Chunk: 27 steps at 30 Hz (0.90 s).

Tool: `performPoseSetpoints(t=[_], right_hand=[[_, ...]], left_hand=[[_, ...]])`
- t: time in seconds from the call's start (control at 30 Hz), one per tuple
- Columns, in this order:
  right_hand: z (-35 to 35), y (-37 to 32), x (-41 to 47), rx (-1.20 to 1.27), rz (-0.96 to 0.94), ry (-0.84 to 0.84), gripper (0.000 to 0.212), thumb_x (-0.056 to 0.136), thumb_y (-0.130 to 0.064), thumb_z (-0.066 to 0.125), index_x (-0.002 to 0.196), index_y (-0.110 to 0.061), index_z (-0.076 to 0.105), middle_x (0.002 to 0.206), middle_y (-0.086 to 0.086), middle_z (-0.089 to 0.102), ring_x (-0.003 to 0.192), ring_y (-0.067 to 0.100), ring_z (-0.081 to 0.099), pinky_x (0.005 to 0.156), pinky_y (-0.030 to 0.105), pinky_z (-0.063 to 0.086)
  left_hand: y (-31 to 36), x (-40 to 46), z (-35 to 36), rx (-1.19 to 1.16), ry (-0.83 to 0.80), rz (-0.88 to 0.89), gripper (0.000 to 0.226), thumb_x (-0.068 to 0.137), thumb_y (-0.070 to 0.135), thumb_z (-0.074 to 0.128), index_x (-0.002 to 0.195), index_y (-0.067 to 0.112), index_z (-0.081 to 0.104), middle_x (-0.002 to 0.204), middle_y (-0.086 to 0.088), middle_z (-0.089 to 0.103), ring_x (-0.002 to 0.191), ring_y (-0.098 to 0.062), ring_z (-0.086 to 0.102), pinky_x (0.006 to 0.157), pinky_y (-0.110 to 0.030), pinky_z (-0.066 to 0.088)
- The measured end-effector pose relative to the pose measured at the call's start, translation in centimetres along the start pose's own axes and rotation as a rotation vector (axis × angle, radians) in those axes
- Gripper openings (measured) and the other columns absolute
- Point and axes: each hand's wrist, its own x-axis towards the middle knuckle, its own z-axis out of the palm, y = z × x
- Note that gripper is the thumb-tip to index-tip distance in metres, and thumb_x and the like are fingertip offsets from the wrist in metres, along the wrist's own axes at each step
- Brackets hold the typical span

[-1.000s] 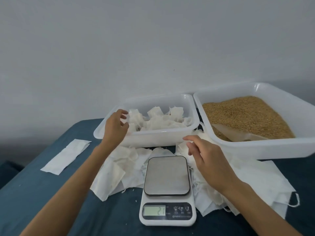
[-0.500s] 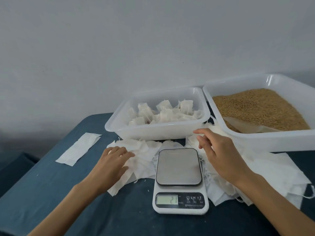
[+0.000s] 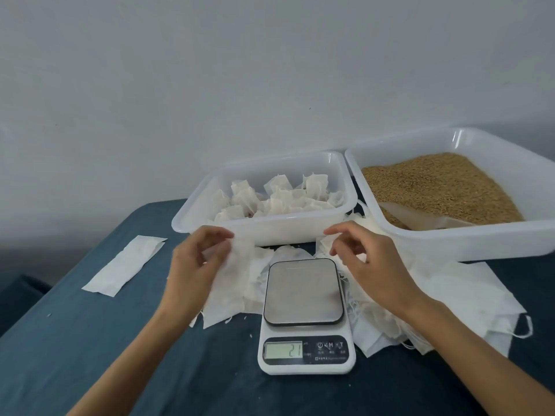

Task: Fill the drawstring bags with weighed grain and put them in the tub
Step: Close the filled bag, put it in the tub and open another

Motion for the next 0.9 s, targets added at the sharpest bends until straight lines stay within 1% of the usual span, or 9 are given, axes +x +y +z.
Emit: performPoseSetpoints(t=[0.1,0.17,0.27,0.33,0.4,0.53,0.67,0.8,0.9], right_hand=[[0.0,-0.1,-0.1,0.065,0.057,0.003,0.023,0.089,-0.005,0.066,0.087,-0.027,0.074,0.089,-0.012,0.073,0.075,0.016,0.067,0.071,0.031,0.056],[-0.2,0.0,0.1,0.117,0.117,0.008,0.023,0.089,-0.003,0.067,0.086,-0.024,0.076,0.085,-0.010,0.074,0.070,0.016,0.066,0.067,0.029,0.056],[-0.4,0.2,0.4,0.267,0.198,-0.023,0.008,0.096,-0.019,0.068,0.100,-0.015,0.074,0.079,-0.006,0.074,0.065,0.016,0.066,0.066,0.025,0.055],[-0.4,0.2,0.4,0.321,0.256,-0.091,0.025,0.094,-0.041,0.066,0.100,-0.017,0.070,0.073,-0.011,0.066,0.068,0.019,0.066,0.065,0.032,0.057],[-0.4,0.1,0.4,0.309,0.275,-0.154,0.023,0.091,-0.044,0.069,0.088,-0.021,0.071,0.067,-0.009,0.063,0.061,0.018,0.061,0.058,0.032,0.053],[-0.4,0.3,0.5,0.363,0.309,-0.143,0.026,0.095,-0.019,0.069,0.070,-0.018,0.071,0.054,0.002,0.058,0.048,0.016,0.049,0.050,0.025,0.045],[-0.5,0.5,0.6,0.384,0.293,-0.083,0.028,0.099,-0.011,0.062,0.072,-0.011,0.067,0.053,0.009,0.054,0.049,0.019,0.048,0.056,0.026,0.046],[-0.6,0.9,0.6,0.385,0.269,-0.028,0.026,0.096,-0.016,0.068,0.070,-0.014,0.066,0.054,0.007,0.052,0.050,0.021,0.047,0.054,0.029,0.046],[-0.5,0.9,0.6,0.416,0.256,-0.012,0.025,0.092,-0.025,0.072,0.070,-0.015,0.066,0.059,0.007,0.054,0.052,0.022,0.046,0.050,0.031,0.045]], left_hand=[[0.4,0.7,5.6,-0.304,0.004,-0.154,0.020,0.101,0.000,0.063,0.103,0.016,0.074,0.089,0.003,0.074,0.081,-0.011,0.064,0.072,-0.025,0.050],[0.5,1.5,8.7,-0.514,0.016,-0.299,0.016,0.103,0.003,0.061,0.109,0.011,0.074,0.092,-0.005,0.074,0.083,-0.019,0.064,0.073,-0.036,0.050],[0.8,2.8,11.6,-0.803,0.007,-0.434,0.017,0.104,0.006,0.059,0.113,0.009,0.073,0.095,-0.005,0.078,0.082,-0.015,0.071,0.067,-0.027,0.057],[0.8,3.2,12.7,-0.875,0.011,-0.462,0.016,0.103,0.006,0.060,0.113,0.005,0.072,0.096,-0.007,0.077,0.082,-0.016,0.073,0.065,-0.027,0.059],[0.6,3.1,13.2,-0.881,0.027,-0.467,0.012,0.102,0.007,0.062,0.109,0.004,0.072,0.091,-0.007,0.077,0.077,-0.016,0.072,0.062,-0.026,0.058],[-0.2,2.8,12.6,-0.777,0.067,-0.403,0.008,0.099,0.008,0.066,0.104,0.002,0.069,0.082,-0.008,0.077,0.073,-0.016,0.072,0.059,-0.028,0.059],[-0.4,2.6,12.0,-0.604,0.100,-0.337,0.004,0.098,0.003,0.069,0.102,0.002,0.070,0.084,-0.018,0.077,0.071,-0.020,0.073,0.059,-0.029,0.060],[-0.5,2.1,12.3,-0.222,0.166,-0.109,0.023,0.094,0.006,0.075,0.109,0.021,0.064,0.101,0.004,0.071,0.075,-0.006,0.063,0.066,-0.026,0.056],[0.2,1.6,12.5,-0.255,0.011,0.056,0.015,0.090,0.017,0.081,0.093,0.022,0.067,0.084,0.007,0.068,0.071,-0.007,0.057,0.067,-0.023,0.049]])
